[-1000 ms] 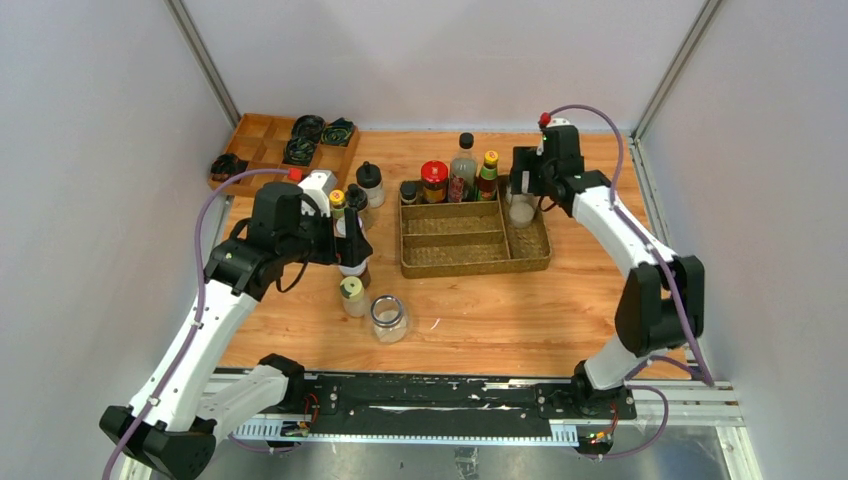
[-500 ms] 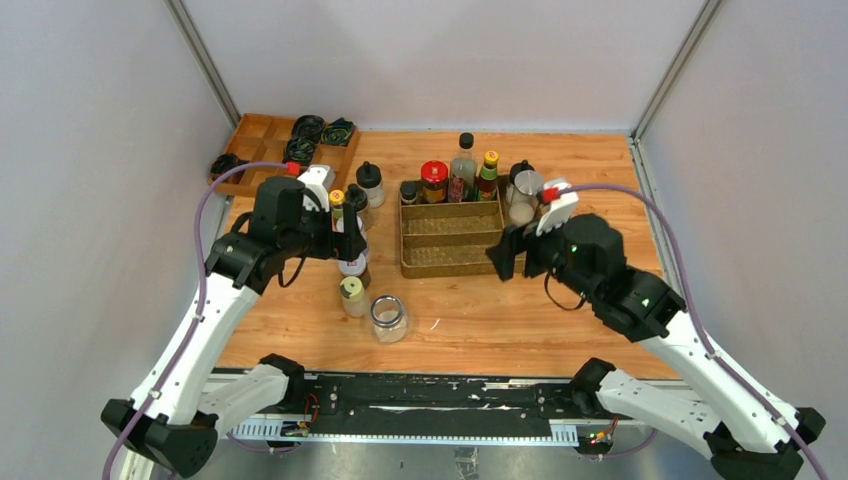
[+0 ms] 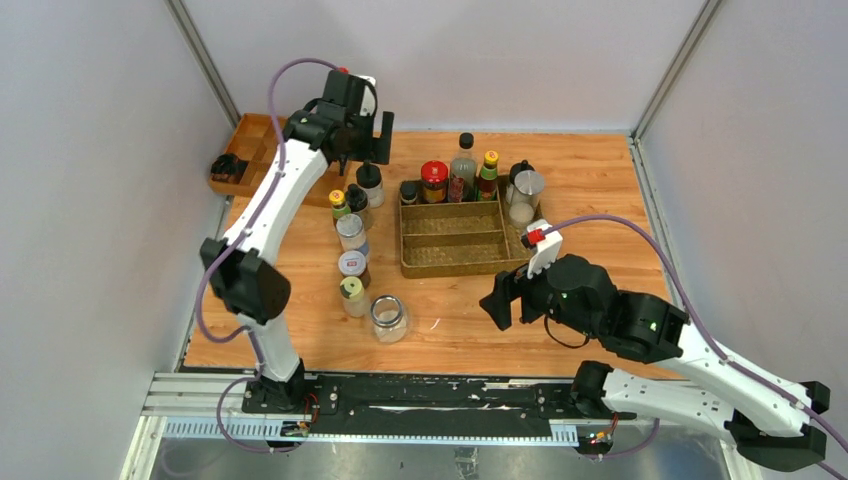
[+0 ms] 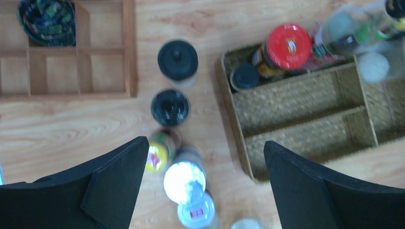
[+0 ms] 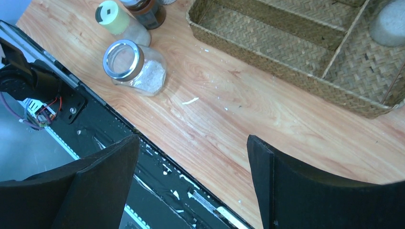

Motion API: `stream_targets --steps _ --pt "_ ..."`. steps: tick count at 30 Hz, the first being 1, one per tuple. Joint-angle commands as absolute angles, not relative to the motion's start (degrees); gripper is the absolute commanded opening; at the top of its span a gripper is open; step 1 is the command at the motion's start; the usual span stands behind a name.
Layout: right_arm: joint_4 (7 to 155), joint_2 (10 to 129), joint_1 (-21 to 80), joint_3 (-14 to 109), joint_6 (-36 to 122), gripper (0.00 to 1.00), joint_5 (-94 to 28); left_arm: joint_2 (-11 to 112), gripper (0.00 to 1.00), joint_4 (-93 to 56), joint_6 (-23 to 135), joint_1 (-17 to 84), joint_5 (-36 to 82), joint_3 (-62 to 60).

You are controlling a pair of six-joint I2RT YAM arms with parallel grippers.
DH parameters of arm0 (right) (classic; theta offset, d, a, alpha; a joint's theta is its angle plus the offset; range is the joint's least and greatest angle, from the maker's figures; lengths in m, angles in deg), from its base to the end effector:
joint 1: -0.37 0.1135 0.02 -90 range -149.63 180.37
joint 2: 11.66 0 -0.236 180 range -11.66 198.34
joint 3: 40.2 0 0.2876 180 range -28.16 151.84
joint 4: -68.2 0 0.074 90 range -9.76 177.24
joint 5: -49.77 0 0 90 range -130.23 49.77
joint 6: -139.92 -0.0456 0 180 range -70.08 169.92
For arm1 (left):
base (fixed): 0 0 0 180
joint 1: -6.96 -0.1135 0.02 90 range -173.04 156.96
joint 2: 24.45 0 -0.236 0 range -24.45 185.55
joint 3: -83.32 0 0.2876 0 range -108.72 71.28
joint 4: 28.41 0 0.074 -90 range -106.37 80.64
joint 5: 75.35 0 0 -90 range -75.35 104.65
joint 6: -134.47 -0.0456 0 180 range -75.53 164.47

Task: Organize the condiment bottles
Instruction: Pick up the bottle from the center of the board.

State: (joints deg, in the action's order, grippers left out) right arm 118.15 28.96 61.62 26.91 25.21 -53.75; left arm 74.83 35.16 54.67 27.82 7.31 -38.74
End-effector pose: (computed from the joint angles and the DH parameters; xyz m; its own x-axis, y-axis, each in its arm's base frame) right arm 0.1088 0.1762 0.3483 -0.4872 -0.0430 -0.8722 -0.6006 0.7415 0.2989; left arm 0.3885 -0.1418 0.3799 -0.6474 0.0587 -0.7599 0.1505 0.9872 -0.0519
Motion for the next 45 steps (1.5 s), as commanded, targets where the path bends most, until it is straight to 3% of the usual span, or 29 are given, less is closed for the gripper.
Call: stream_targets --steps 1,9,31,40,45 --pt "121.51 26.64 63.61 24.75 21.38 0.88 -55.94 84.73 0.97 41.40 51.33 27.73 1.97 -46.08" --pt "124.54 23.14 63.98 22.91 20.29 0.88 -56.48 92.78 0.96 38.97 50.74 26.88 -0.30 -49.89" --pt "125.59 23.55 64.01 20.60 19.82 0.88 -57.19 105.12 0.94 33.49 54.58 22.28 10.01 -50.19" --pt "125.15 23.69 64.00 19.78 19.33 0.87 -57.07 105.95 0.76 31.89 55.02 21.81 10.89 -49.12" --pt "125.15 23.08 64.00 19.18 19.05 0.87 -57.32 106.04 0.55 31.83 55.43 21.81 12.12 -48.86"
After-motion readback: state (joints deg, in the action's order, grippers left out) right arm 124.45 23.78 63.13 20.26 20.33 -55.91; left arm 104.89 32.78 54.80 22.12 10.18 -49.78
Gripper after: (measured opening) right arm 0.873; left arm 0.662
